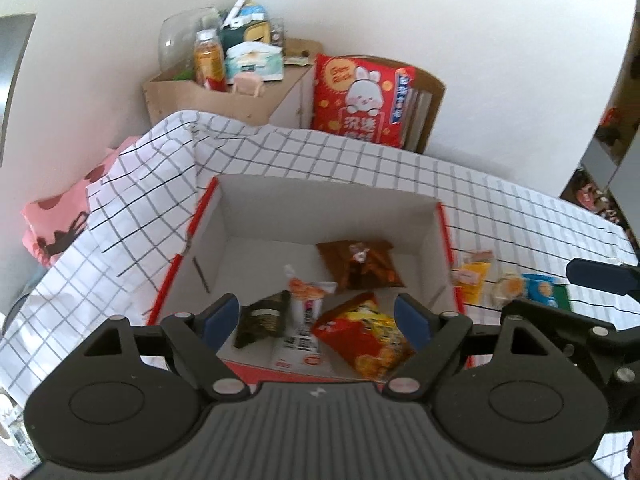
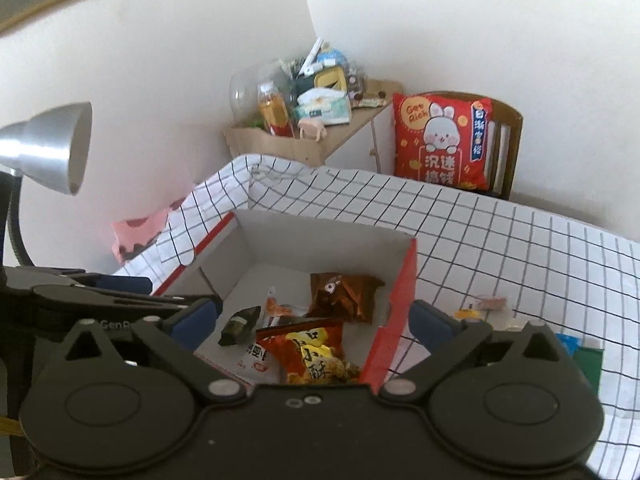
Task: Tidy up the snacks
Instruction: 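Move both tools back toward the remaining snacks on the table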
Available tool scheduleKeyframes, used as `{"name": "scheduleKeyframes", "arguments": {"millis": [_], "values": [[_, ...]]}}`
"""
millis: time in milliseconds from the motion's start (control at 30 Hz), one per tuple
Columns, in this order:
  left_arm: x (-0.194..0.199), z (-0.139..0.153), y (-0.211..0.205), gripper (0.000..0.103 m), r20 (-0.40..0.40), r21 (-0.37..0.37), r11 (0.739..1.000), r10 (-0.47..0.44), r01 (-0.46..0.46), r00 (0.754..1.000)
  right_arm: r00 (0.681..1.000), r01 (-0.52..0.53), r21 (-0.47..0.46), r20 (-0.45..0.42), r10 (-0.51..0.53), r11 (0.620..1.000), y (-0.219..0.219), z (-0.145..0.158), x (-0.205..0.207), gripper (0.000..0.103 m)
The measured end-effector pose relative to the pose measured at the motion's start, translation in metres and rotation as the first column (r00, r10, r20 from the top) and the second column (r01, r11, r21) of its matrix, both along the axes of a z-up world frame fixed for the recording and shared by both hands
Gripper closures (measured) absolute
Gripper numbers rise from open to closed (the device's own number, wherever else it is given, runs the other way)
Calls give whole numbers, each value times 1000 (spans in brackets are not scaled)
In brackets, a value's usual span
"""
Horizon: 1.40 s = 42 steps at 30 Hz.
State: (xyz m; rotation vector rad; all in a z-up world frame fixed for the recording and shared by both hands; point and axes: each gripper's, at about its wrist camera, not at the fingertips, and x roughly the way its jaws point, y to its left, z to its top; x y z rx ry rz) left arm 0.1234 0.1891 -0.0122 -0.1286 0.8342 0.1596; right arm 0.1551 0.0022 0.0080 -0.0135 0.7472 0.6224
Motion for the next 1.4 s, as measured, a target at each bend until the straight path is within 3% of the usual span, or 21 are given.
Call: {"name": "scheduleKeyframes", "arguments": {"millis": [233,600,867,1167,1400], "values": [[-10,8,-34,7,34,-22,997,-78,79,996,998,50,8,35,-50,999,-45,3,-19,0],[-5,-14,-104,6,12,-29,980,-194,194,981,981,196,-33,4,-196,980,-142,-22,-46,0],[8,-34,-151,6,-27,-44,968,-248,246,968,967,255,-84,4,-255,963,-185,-40,-58,0],[30,-62,-192,7,-83,-48,962,-274,271,958,962,269,-142,-14,-273,953,-220,-64,-55,1],[44,-94,-231,7,-182,-25,958,-284,285,941,981,157,-229,-79,-179,961,-224,-103,-55,11]]}}
